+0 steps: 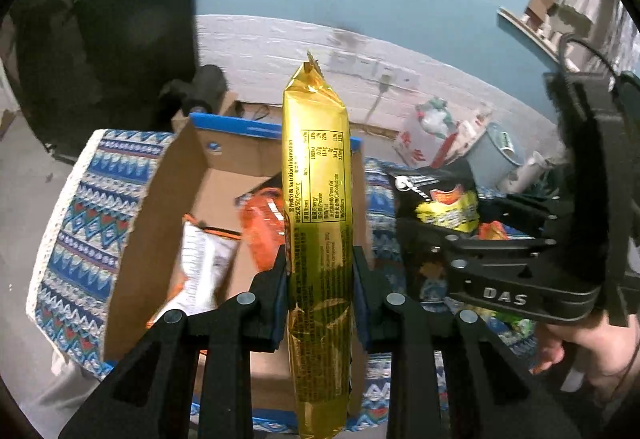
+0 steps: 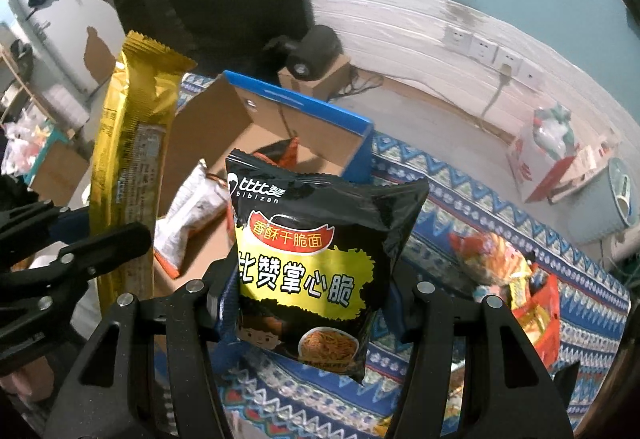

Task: Organize snacks

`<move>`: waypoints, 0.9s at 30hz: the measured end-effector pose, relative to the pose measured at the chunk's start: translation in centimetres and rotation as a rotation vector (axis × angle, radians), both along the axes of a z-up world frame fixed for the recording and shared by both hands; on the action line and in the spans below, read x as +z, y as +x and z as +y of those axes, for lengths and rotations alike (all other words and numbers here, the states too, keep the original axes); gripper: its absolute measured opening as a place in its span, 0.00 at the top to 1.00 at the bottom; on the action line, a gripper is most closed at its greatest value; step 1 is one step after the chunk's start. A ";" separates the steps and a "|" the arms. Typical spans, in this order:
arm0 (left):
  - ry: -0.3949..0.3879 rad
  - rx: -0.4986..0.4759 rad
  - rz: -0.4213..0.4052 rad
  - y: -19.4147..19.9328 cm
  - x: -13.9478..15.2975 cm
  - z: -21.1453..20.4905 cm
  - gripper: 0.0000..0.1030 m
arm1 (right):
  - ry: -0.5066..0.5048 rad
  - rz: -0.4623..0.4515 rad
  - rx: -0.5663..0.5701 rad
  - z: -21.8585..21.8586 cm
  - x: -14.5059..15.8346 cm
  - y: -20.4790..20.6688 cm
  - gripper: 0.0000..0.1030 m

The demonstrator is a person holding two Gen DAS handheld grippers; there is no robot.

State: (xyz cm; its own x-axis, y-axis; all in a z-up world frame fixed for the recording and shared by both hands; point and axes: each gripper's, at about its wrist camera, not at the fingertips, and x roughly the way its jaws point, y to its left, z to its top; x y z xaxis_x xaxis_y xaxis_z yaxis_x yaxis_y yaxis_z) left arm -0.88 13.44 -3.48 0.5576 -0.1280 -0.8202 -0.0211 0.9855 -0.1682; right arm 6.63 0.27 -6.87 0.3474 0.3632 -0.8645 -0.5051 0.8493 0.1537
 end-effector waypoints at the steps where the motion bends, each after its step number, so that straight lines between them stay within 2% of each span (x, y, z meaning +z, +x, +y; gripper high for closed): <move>1: 0.007 0.010 0.003 0.2 -0.2 0.4 0.73 | 0.001 0.001 0.005 0.4 0.0 0.0 0.44; 10: 0.050 0.108 0.059 1.2 -2.9 3.9 0.73 | 0.012 0.015 0.051 3.9 -0.6 0.4 0.44; 17: 0.048 0.171 0.093 1.4 -4.0 5.4 0.72 | 0.009 0.028 0.101 6.2 -1.2 0.4 0.44; 20: 0.075 0.191 0.089 1.2 -3.9 5.7 0.61 | 0.012 0.037 0.118 7.0 -1.6 0.7 0.44; 21: 0.089 0.194 0.086 1.1 -3.9 5.7 0.52 | 0.015 0.039 0.121 7.2 -1.7 0.7 0.44; 22: 0.094 0.192 0.083 1.0 -3.8 5.6 0.48 | 0.017 0.042 0.123 7.3 -1.8 0.9 0.44; 27: 0.113 0.187 0.091 0.9 -3.8 5.7 0.44 | 0.021 0.053 0.133 7.8 -2.2 1.2 0.43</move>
